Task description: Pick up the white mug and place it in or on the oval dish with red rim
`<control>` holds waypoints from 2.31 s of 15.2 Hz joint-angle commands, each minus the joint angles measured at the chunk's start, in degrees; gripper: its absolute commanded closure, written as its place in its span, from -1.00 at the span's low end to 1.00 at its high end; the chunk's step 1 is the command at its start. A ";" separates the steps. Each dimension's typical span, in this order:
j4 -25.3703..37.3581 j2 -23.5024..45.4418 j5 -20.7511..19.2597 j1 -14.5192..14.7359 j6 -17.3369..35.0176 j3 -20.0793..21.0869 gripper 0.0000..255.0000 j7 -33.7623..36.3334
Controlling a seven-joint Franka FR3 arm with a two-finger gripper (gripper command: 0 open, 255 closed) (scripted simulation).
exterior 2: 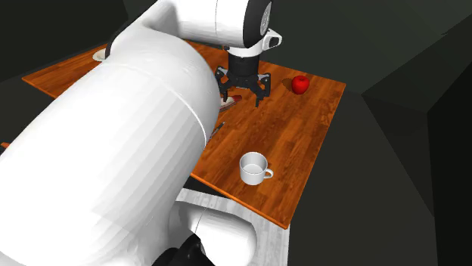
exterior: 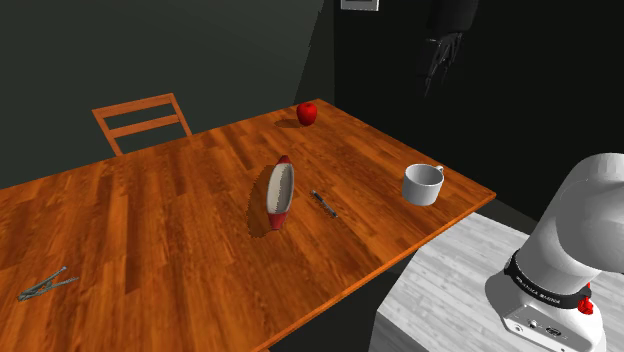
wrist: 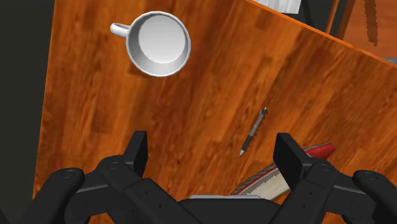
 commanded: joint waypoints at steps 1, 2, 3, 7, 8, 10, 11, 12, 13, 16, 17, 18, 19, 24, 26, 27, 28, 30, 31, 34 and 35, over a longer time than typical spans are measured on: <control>0.00 0.00 0.00 0.00 0.00 0.00 -1.00 0.00; -2.21 -0.49 -0.22 -0.01 1.47 0.15 -1.00 -0.05; -4.37 -0.93 -0.44 -0.02 2.94 0.30 -1.00 -0.10; -12.58 -2.13 -1.34 -0.08 8.96 0.82 -1.00 -0.25; -14.52 -2.27 -1.58 -0.10 10.51 0.93 -1.00 -0.27; -18.30 -2.36 -2.06 -0.14 13.70 1.14 -1.00 -0.30; -20.12 -2.30 -2.31 -0.18 15.33 1.25 -1.00 -0.30; -21.90 -2.16 -2.57 -0.22 17.01 1.35 -1.00 -0.30; -23.64 -1.93 -2.84 -0.26 18.72 1.44 -1.00 -0.29; -28.57 -0.69 -3.71 -0.46 24.15 1.71 -1.00 -0.20; -30.11 -0.06 -4.02 -0.56 26.07 1.81 -1.00 -0.15; -31.60 0.69 -4.35 -0.67 28.06 1.90 -1.00 -0.08; -32.85 1.44 -4.66 -0.78 29.84 1.98 -1.00 -0.01; -35.48 3.88 -5.00 -1.01 34.91 1.82 -1.00 0.10; -36.43 5.05 -5.15 -1.12 37.05 1.76 -1.00 0.15; -36.70 5.41 -5.19 -1.15 37.67 1.74 -1.00 0.17; -36.70 5.40 -5.19 -1.15 37.67 1.74 -1.00 0.16; -36.70 5.41 -5.19 -1.15 37.67 1.74 -1.00 0.16; -36.70 5.41 -5.19 -1.15 37.67 1.74 -1.00 0.16; -36.69 5.41 -5.19 -1.15 37.66 1.75 -1.00 0.17; -36.69 5.41 -5.19 -1.15 37.66 1.75 -1.00 0.17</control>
